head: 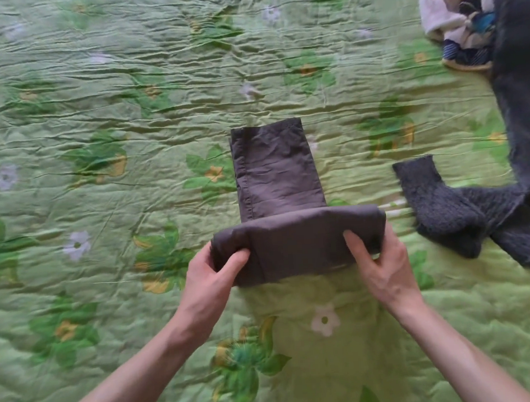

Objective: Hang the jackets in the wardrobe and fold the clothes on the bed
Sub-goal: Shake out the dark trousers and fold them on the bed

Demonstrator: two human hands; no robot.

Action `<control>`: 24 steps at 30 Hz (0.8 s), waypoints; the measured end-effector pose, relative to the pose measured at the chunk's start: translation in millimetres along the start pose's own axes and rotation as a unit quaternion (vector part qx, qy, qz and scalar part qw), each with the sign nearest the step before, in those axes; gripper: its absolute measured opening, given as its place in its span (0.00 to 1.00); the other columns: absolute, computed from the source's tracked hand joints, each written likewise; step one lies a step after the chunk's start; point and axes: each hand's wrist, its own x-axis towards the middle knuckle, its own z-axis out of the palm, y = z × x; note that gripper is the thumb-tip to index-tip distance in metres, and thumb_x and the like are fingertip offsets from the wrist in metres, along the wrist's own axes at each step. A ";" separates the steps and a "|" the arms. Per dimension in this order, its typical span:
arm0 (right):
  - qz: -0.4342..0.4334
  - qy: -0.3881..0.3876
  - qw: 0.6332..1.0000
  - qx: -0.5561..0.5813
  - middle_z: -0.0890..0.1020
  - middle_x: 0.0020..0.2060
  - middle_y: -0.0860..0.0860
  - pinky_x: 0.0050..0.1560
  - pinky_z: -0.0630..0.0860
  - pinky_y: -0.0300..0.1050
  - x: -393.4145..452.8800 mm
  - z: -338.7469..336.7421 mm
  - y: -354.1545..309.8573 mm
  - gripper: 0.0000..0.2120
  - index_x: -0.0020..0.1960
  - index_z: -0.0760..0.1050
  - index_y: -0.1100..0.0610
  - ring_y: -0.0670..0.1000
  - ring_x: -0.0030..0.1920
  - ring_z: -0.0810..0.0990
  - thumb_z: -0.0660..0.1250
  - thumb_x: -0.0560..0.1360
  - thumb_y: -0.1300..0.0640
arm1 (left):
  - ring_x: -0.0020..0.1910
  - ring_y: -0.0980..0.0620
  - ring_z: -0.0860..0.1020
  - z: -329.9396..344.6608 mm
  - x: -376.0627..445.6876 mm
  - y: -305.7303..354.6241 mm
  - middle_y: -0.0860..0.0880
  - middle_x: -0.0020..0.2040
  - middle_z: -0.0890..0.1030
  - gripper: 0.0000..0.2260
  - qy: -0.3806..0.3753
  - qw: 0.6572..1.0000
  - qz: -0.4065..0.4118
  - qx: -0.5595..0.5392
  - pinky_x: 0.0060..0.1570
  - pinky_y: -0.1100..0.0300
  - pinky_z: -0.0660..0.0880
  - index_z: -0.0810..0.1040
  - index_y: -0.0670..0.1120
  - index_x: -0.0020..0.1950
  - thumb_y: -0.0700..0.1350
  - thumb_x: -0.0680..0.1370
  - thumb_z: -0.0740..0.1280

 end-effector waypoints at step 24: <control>-0.261 0.059 0.915 -0.300 0.69 0.78 0.58 0.77 0.64 0.60 64.1 66.2 43.5 0.25 0.78 0.68 0.61 0.58 0.80 0.64 0.62 0.83 0.53 | 0.76 0.38 0.67 41.5 80.6 -33.8 0.38 0.75 0.69 0.26 0.143 0.799 0.338 0.476 0.76 0.41 0.64 0.67 0.40 0.79 0.39 0.81 0.65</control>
